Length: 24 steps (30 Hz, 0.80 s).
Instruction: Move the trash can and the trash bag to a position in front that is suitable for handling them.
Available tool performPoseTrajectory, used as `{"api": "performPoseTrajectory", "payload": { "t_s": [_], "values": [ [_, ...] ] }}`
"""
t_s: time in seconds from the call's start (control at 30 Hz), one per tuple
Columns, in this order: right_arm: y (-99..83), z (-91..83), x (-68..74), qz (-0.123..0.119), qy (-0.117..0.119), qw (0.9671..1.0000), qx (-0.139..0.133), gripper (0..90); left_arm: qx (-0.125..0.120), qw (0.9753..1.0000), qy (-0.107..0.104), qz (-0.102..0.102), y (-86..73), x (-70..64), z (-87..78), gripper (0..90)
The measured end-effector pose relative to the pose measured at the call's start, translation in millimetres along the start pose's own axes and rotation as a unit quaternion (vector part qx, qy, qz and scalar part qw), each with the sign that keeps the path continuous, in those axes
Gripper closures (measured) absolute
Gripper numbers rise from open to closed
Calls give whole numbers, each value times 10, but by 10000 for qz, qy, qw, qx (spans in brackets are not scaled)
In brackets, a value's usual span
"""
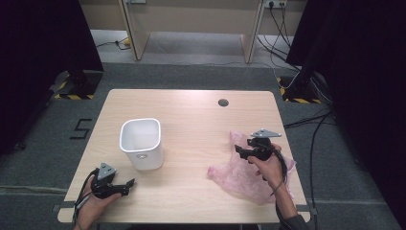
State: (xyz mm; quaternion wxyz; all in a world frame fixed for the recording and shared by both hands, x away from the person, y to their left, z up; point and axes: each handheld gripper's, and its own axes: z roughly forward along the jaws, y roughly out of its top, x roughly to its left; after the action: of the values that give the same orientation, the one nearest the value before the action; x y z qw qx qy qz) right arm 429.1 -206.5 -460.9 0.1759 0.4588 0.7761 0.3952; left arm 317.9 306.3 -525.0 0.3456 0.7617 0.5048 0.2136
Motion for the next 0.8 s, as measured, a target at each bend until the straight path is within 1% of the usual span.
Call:
{"api": "performPoseTrajectory", "payload": {
  "t_s": [0.07, 0.1, 0.13, 0.2, 0.23, 0.27, 0.3, 0.33, 0.37, 0.4, 0.43, 0.47, 0.5, 0.53, 0.6, 0.67, 0.7, 0.73, 0.77, 0.8],
  "values": [
    [17, -95, 15, 4, 98, 9999, -82, 351, 1, 10000, 2, 5, 3, 1, 3, 131],
    [17, -95, 15, 4, 98, 9999, -82, 351, 1, 10000, 2, 5, 3, 1, 3, 131],
    [14, -152, 78, -154, 199, 9997, -67, 348, 2, 10000, 6, 2, 7, 1, 7, 131],
    [-5, -191, 188, -441, 409, 9982, -12, 339, -1, 10000, 12, 0, 8, 1, 10, 131],
    [-5, -191, 188, -441, 409, 9982, -12, 339, -1, 10000, 12, 0, 8, 1, 10, 131],
    [-35, -219, 323, -646, 684, 9955, 69, 313, -1, 10000, 11, 1, 8, 1, 10, 131],
    [-35, -219, 323, -646, 684, 9955, 69, 313, -1, 10000, 11, 1, 8, 1, 10, 131],
    [-65, -224, 428, -757, 931, 9927, 123, 308, 2, 10000, 5, 0, 9, 2, 10, 131],
    [-65, -224, 428, -757, 931, 9927, 123, 308, 2, 10000, 5, 0, 9, 2, 10, 131],
    [-102, -196, 538, -896, 1154, 9890, 217, 279, 0, 10000, 9, -1, 10, 2, 12, 131],
    [-118, -173, 587, -1003, 1265, 9865, 285, 265, 0, 10000, 9, -1, 10, 2, 12, 131],
    [-118, -173, 587, -1003, 1265, 9865, 285, 265, 4, 10000, 4, 2, 10, 2, 11, 131],
    [-133, -145, 631, -1106, 1355, 9841, 294, 247, 4, 10000, 4, 1, 11, 2, 11, 131],
    [-155, -81, 703, -1217, 1481, 9808, 346, 227, 1, 10000, 7, 1, 11, 2, 13, 131],
    [-182, -16, 769, -1366, 1472, 9785, 481, 232, 2, 10000, 5, 2, 12, 2, 14, 130],
    [-208, 52, 817, -1525, 1365, 9769, 611, 239, 2, 10000, 6, 2, 12, 2, 14, 131],
    [-218, 82, 831, -1575, 1327, 9764, 645, 276, 2, 10000, 6, 2, 12, 2, 14, 131],
    [-225, 104, 836, -1664, 1316, 9749, 674, 360, 3, 10000, 5, 3, 12, 2, 13, 130],
    [-225, 104, 836, -1664, 1316, 9749, 674, 360, 2, 10000, 5, 1, 12, 1, 14, 130],
    [-231, 130, 825, -1798, 1261, 9731, 698, 531, 2, 10000, 4, 2, 12, 2, 14, 130]
  ]
}}
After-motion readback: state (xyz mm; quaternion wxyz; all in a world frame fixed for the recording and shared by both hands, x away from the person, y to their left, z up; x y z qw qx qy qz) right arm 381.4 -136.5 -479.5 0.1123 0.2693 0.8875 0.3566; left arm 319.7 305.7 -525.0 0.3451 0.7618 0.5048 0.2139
